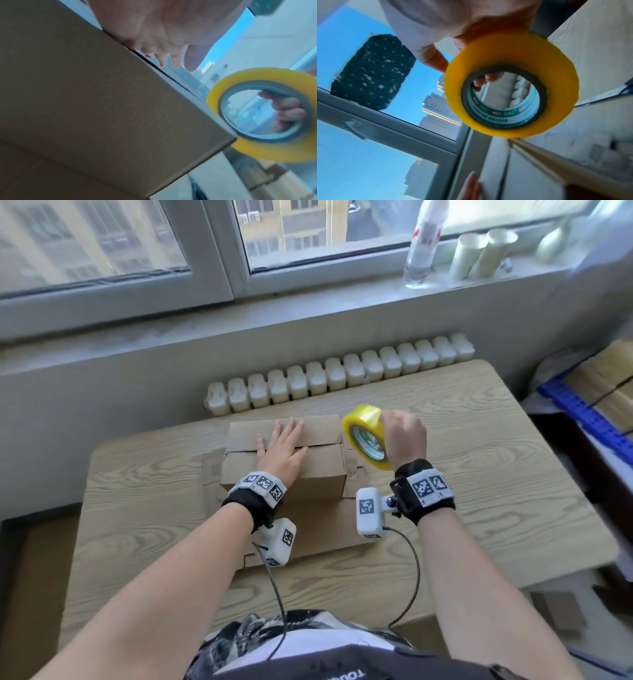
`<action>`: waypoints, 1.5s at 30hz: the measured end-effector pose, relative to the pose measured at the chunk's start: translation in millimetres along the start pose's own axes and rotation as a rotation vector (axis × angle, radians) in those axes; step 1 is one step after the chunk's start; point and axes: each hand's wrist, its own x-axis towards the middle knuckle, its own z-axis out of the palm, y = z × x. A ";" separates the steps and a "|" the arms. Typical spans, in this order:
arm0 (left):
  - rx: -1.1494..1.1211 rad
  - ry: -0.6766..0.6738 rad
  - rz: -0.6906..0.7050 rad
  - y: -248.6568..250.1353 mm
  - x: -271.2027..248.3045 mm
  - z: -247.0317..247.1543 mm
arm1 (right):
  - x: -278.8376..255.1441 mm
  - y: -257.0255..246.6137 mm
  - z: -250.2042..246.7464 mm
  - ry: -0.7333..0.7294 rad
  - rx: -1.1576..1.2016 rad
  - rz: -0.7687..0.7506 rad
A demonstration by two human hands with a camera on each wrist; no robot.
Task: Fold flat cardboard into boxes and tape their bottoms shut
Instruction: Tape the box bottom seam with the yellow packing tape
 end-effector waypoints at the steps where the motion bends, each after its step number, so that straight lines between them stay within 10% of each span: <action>1: -0.156 0.015 -0.004 0.7 -0.5 -5.1 | -4.2 -9.5 -0.4 0.002 0.048 -0.029; 13: -1.228 0.079 -0.314 -8.6 -5.6 -37.8 | -42.9 -51.7 67.1 -0.311 0.323 0.124; 25: -1.335 0.276 -0.449 -8.5 -5.4 -54.9 | -56.4 -55.6 80.1 -0.273 0.388 0.153; 32: -1.169 0.105 -0.578 0.6 -4.3 -73.7 | -56.2 -53.2 93.6 -0.334 0.328 0.064; 39: -0.699 0.136 -0.224 2.0 -4.9 -84.6 | -49.2 -60.5 92.1 -0.372 0.292 0.052; 45: -0.771 -0.015 -0.347 -5.5 -2.5 -83.5 | -42.8 -57.2 90.4 -0.458 0.409 0.104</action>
